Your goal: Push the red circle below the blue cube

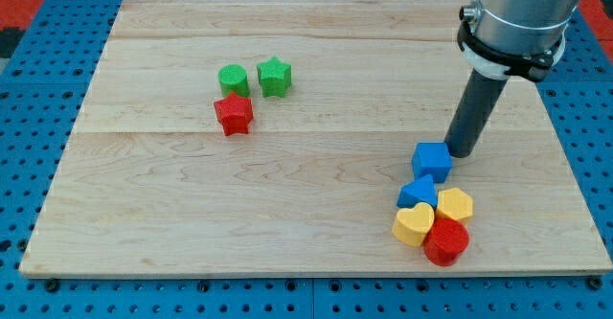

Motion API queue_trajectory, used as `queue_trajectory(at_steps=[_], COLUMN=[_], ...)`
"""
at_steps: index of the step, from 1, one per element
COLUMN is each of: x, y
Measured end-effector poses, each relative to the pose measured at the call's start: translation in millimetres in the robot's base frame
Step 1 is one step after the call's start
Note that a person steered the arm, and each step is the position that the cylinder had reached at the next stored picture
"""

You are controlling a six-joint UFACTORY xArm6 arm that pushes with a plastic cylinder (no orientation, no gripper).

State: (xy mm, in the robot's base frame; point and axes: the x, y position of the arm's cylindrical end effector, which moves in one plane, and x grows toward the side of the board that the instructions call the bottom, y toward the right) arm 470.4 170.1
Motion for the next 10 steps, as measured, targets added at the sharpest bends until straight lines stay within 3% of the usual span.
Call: queue_trajectory(at_steps=[3, 4, 6, 7, 10], x=[-24.3, -7.7, 115.6, 146.6, 147.5], y=[4.4, 41.6, 101.5, 89.3, 25.5])
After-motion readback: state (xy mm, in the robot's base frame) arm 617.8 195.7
